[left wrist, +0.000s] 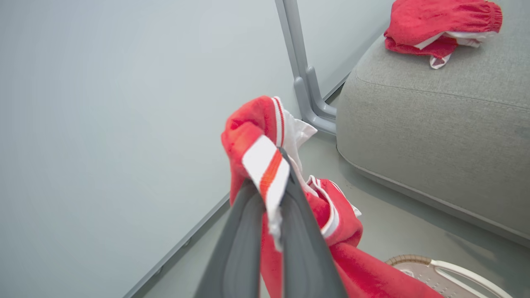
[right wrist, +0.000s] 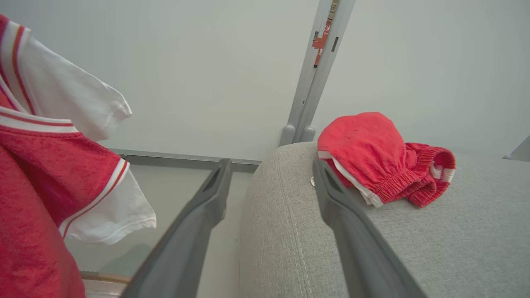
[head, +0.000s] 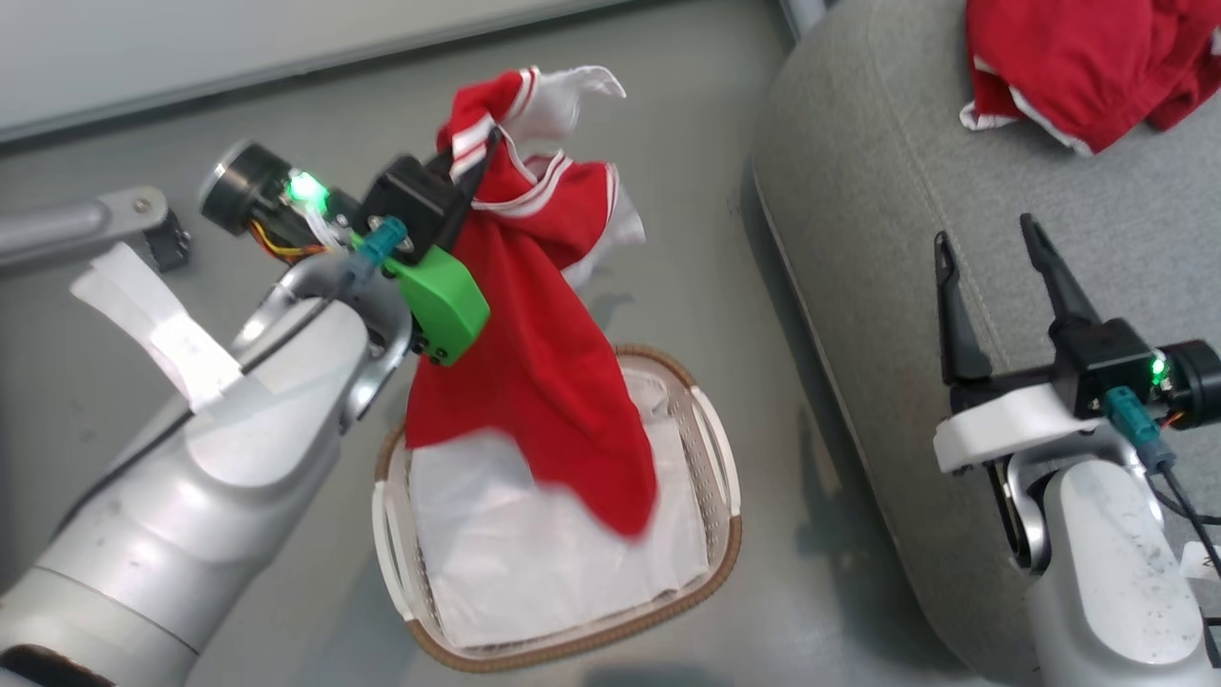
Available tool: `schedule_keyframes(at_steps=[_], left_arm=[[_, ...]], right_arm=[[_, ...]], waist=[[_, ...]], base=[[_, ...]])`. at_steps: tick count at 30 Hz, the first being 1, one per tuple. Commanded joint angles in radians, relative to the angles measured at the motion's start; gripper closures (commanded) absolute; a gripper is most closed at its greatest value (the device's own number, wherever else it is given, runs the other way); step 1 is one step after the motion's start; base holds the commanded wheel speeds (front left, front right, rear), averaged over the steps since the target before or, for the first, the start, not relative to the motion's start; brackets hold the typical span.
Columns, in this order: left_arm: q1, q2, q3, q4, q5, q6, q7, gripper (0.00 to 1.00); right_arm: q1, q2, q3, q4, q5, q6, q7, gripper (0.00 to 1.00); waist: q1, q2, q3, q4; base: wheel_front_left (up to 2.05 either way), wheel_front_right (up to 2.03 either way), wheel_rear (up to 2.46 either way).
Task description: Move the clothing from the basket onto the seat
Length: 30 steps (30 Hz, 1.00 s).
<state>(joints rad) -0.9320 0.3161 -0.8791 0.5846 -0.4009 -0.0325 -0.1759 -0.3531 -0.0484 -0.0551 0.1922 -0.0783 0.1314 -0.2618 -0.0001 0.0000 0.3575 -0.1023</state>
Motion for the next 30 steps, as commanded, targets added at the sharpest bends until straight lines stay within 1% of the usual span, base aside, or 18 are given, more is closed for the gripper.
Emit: schedule_keyframes(at_steps=[1, 5, 9, 13, 18, 25, 30], left_arm=[[-0.022, 0.016, 0.005, -0.023, 0.008, -0.005, 0.015, 1.0], [-0.067, 0.065, 0.013, -0.083, 0.009, -0.014, 0.068, 1.0], [-0.093, 0.089, 0.022, -0.124, -0.008, -0.02, 0.111, 1.0], [-0.112, 0.099, 0.03, -0.135, -0.022, -0.021, 0.146, 1.0], [-0.127, 0.097, 0.029, -0.115, -0.028, -0.017, 0.164, 1.0], [-0.135, 0.072, 0.017, -0.104, -0.038, -0.011, 0.18, 1.0], [-0.146, 0.051, 0.008, -0.111, -0.041, -0.007, 0.194, 1.0]], right_arm=[[0.025, -0.004, 0.008, 0.009, 0.005, -0.001, -0.005, 0.0], [0.037, -0.004, 0.043, 0.027, 0.013, -0.001, -0.005, 0.0], [0.043, -0.004, 0.076, 0.044, 0.018, -0.001, -0.005, 0.0], [0.046, -0.004, 0.114, 0.06, 0.024, -0.001, -0.005, 0.0], [0.047, -0.004, 0.164, 0.073, 0.037, -0.001, -0.005, 0.0], [0.052, -0.004, 0.232, 0.083, 0.059, -0.001, -0.005, 0.0], [0.043, -0.003, 0.292, 0.085, 0.103, -0.001, -0.005, 0.0]], waist=[[0.0001, 0.0, -0.16, 0.047], [0.0001, 0.0, -0.221, 0.03], [0.0001, 0.0, -0.264, 0.015], [0.0001, 0.0, -0.296, 0.006], [0.0001, 0.0, -0.319, 0.0], [0.0001, 0.0, -0.345, 0.01], [0.0001, 0.0, -0.355, 0.023]], base=[[0.0, 0.0, 0.0], [0.0, 0.0, 0.0], [0.0, 0.0, 0.0], [0.0, 0.0, 0.0], [0.0, 0.0, 0.0], [0.0, 0.0, 0.0], [0.0, 0.0, 0.0]])
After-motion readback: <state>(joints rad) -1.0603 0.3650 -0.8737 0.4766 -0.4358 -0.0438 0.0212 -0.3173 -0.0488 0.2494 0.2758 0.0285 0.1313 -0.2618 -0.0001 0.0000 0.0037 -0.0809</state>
